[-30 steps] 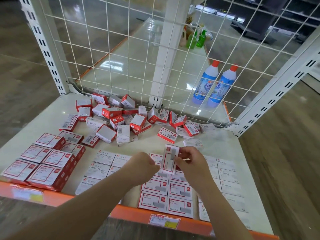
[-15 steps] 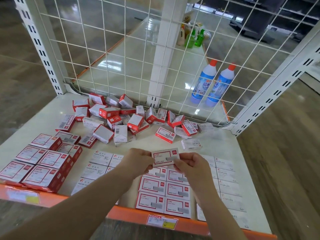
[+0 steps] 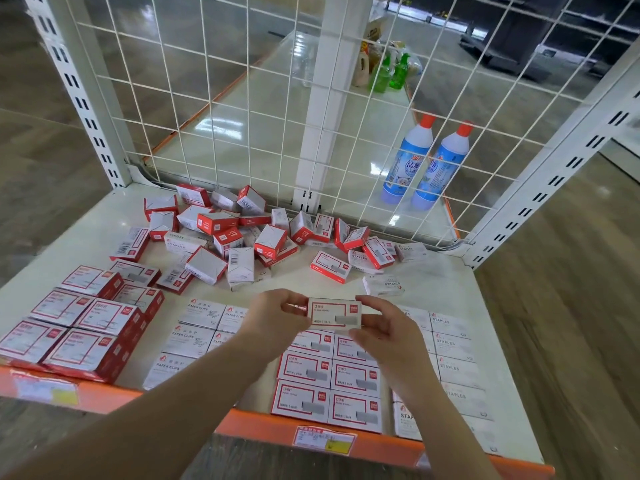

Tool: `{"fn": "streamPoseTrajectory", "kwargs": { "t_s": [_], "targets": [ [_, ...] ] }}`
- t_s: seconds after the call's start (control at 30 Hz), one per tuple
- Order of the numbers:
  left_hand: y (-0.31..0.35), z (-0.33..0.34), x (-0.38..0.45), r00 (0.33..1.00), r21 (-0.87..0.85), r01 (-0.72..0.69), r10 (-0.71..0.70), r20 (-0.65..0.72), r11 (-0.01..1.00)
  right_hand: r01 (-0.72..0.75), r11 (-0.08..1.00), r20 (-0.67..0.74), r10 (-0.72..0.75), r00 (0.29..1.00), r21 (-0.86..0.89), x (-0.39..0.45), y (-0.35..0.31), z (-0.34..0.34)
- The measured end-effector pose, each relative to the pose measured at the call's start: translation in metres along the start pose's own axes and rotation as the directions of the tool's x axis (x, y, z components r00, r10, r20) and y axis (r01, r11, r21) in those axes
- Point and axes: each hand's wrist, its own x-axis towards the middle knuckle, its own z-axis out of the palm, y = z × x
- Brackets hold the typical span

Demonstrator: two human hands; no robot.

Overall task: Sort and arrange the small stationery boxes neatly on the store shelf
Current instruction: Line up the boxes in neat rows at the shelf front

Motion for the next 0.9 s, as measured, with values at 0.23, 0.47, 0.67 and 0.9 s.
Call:
{"fn": "streamPoseTrajectory", "kwargs": {
  "t_s": [0.23,0.47,0.67,0.9],
  "targets": [
    [-0.001,0.002,0.003,1.000,0.040,-0.014,0.013,0.013,0.999,0.031,0.997,0.028,-0.029,0.999,-0.071,0.004,0.004,-0.005],
    [-0.008,0.011,0.011,0.998,0.168,-0.057,0.058,-0.004,0.984,-0.024,0.980,-0.112,0.002,0.994,-0.197,0.015,0.020,-0.022],
    [-0.015,0.019,0.013,0.981,0.626,-0.193,0.144,0.128,0.756,-0.086,0.936,-0.105,0.052,0.993,-0.341,0.029,0.031,-0.031],
    [-0.027,0.025,0.021,0.929,0.844,-0.368,0.187,0.318,0.391,-0.100,0.924,-0.016,0.101,0.995,-0.370,0.041,0.039,-0.029]
  ]
}}
